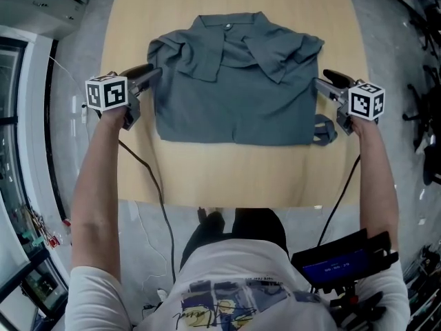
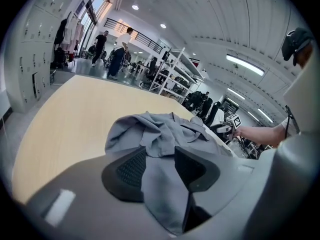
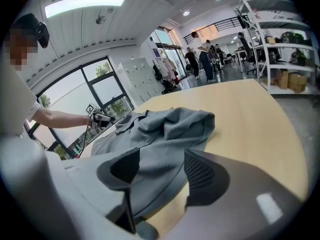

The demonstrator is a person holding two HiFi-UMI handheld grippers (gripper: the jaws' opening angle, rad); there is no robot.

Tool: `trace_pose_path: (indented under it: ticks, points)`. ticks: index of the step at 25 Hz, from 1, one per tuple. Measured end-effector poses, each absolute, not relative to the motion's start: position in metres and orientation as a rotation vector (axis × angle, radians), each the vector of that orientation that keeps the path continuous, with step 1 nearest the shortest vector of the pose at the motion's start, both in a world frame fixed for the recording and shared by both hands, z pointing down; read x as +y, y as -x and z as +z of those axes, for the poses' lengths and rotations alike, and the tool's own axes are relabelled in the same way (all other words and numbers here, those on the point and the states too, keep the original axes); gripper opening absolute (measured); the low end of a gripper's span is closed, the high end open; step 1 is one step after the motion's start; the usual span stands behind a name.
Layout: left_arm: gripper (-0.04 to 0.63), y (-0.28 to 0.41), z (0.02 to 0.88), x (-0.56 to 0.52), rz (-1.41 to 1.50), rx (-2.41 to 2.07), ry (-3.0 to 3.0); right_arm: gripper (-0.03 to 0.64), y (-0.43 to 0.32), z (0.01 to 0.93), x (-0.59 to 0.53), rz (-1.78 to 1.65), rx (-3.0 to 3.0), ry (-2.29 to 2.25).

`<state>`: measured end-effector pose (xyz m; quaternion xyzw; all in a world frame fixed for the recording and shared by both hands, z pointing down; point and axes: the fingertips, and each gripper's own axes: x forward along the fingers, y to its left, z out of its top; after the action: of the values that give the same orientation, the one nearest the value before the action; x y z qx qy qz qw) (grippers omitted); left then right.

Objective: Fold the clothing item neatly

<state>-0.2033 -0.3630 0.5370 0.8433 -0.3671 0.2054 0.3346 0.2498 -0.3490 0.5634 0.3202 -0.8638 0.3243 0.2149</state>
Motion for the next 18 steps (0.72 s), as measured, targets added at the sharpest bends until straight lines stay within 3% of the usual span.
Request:
trace_pose_path:
  ticks: [18]
  points:
    - [0.173, 0.239, 0.453, -0.190, 0.496, -0.996, -2.417, 0.265, -0.161, 0.491, -0.184, 0.677, -2.385, -1.076]
